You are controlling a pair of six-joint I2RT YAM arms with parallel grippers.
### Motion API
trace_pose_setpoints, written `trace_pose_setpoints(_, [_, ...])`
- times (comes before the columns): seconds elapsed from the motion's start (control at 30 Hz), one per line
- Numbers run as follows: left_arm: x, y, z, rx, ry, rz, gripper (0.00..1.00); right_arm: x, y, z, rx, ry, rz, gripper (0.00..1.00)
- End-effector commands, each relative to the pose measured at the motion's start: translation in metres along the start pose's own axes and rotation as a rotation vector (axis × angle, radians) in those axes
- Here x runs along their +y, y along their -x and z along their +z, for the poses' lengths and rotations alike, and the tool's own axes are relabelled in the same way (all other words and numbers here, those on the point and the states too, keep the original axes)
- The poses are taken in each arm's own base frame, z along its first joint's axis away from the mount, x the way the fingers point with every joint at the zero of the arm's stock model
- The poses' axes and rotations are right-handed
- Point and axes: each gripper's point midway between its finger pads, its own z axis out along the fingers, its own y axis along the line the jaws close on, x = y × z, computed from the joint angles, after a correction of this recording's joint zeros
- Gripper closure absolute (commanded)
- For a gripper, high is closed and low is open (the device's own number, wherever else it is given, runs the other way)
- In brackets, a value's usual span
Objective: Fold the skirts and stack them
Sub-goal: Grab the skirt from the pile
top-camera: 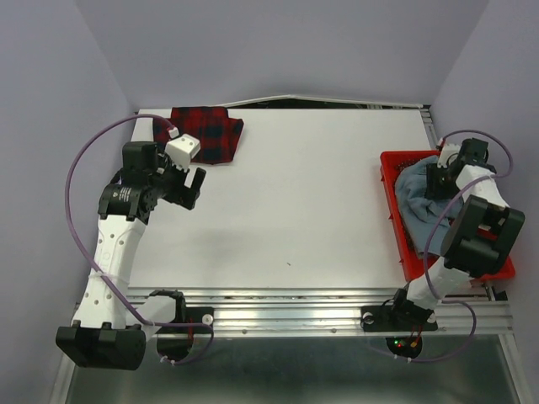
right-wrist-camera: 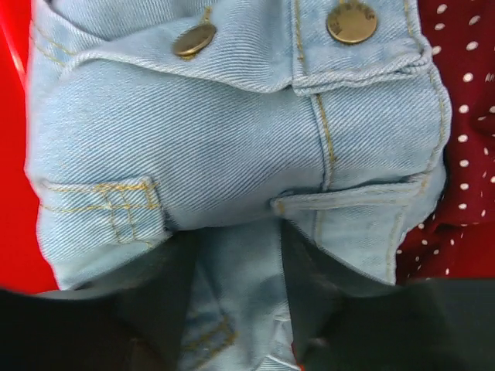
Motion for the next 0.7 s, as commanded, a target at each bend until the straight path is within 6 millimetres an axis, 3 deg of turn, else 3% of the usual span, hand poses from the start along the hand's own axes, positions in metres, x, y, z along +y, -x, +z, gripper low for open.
trace_pose_setpoints(0.0, [0.000, 0.013, 0.003, -0.056, -0.018, 0.037, 0.01, 0.006, 0.029, -0.032, -0.138, 0.013, -0.034, 0.68])
trace_pose_setpoints(0.1, [-0.003, 0.017, 0.007, -0.072, -0.043, 0.040, 0.01, 0.011, 0.037, -0.050, -0.173, 0.033, -0.048, 0.95])
trace_pose_setpoints(0.13, [-0.003, 0.021, 0.007, -0.082, -0.045, 0.042, 0.01, 0.013, 0.045, -0.063, -0.203, 0.036, -0.052, 0.98])
trace_pose_setpoints(0.2, [-0.002, 0.025, 0.008, -0.093, -0.048, 0.045, 0.01, 0.019, 0.057, -0.081, -0.249, 0.057, -0.056, 0.99])
trace_pose_setpoints(0.37, [-0.004, 0.036, 0.014, -0.121, -0.069, 0.021, 0.01, 0.027, 0.097, -0.146, -0.404, 0.067, -0.072, 0.99])
trace_pose_setpoints(0.43, [-0.005, 0.039, 0.015, -0.126, -0.084, 0.012, 0.01, 0.023, 0.105, -0.157, -0.421, 0.046, -0.068, 0.99])
trace_pose_setpoints(0.47, [-0.008, 0.041, 0.016, -0.128, -0.103, 0.012, 0.01, 0.019, 0.102, -0.154, -0.392, 0.033, -0.058, 0.93])
trace_pose_setpoints(0.5, [-0.008, 0.042, 0.016, -0.129, -0.108, 0.007, 0.01, 0.014, 0.105, -0.156, -0.381, 0.011, -0.054, 0.73])
trace_pose_setpoints(0.53, [-0.009, 0.045, 0.015, -0.138, -0.110, 0.005, 0.01, 0.005, 0.099, -0.150, -0.344, -0.031, -0.051, 0.23])
trace_pose_setpoints(0.6, [-0.010, 0.048, 0.015, -0.146, -0.123, 0.001, 0.01, 0.001, 0.085, -0.127, -0.290, -0.042, -0.068, 0.01])
trace_pose_setpoints(0.67, [-0.012, 0.050, 0.016, -0.146, -0.133, -0.004, 0.01, -0.002, 0.075, -0.112, -0.255, -0.031, -0.064, 0.00])
